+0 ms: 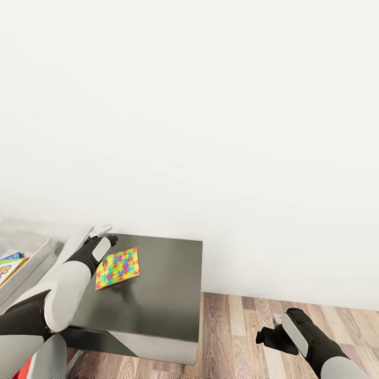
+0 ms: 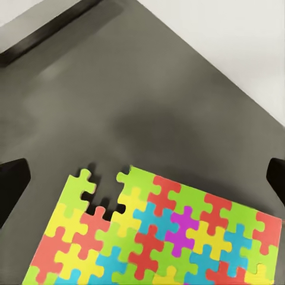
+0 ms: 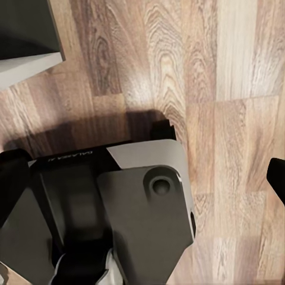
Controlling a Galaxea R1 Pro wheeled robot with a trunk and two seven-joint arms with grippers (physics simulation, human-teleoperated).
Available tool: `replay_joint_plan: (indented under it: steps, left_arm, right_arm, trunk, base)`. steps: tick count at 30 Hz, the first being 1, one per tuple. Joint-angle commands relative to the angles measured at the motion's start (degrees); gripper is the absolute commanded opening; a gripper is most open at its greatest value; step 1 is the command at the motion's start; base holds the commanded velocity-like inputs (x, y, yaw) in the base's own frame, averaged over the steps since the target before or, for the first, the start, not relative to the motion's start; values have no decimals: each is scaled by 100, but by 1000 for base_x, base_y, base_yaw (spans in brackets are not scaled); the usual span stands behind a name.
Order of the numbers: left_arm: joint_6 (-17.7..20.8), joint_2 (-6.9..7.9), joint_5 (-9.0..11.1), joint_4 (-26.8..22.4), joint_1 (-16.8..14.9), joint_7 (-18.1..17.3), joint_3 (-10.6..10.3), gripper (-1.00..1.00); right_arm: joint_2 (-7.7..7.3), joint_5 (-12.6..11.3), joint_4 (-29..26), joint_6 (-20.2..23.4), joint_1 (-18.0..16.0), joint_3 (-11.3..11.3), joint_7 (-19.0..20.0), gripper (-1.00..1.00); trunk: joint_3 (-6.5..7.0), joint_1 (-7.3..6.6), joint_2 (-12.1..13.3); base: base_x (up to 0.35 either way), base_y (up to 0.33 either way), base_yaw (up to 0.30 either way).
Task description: Put all the toys in the child's room - the three board games (two on the bed and one on the table), the two jigsaw puzzles on the table, and the tennis ball on the table - inside the toy box on the table in the child's room.
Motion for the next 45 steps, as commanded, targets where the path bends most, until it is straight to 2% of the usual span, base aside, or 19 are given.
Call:
replay_joint_plan:
  steps: [1, 10, 45]
  left_arm:
    - [18, 1, 62, -12, -5, 40, 12, 100]
    - [-4, -10, 60, -14, -10, 58, 117, 100]
    - [-538, -12, 44, -119, -10, 70, 117, 100]
  right_arm:
    - [-6, -62, -9, 15, -4, 39, -56, 100]
    - [-7, -62, -9, 14, -4, 42, -56, 100]
    - [-5, -61, -9, 14, -4, 42, -56, 100]
  trunk:
    - [-21, 3, -12]
    - [-105, 3, -12]
    - [-432, 3, -12]
  base:
    - [0, 0, 0]
    - [0, 0, 0]
    - [0, 0, 0]
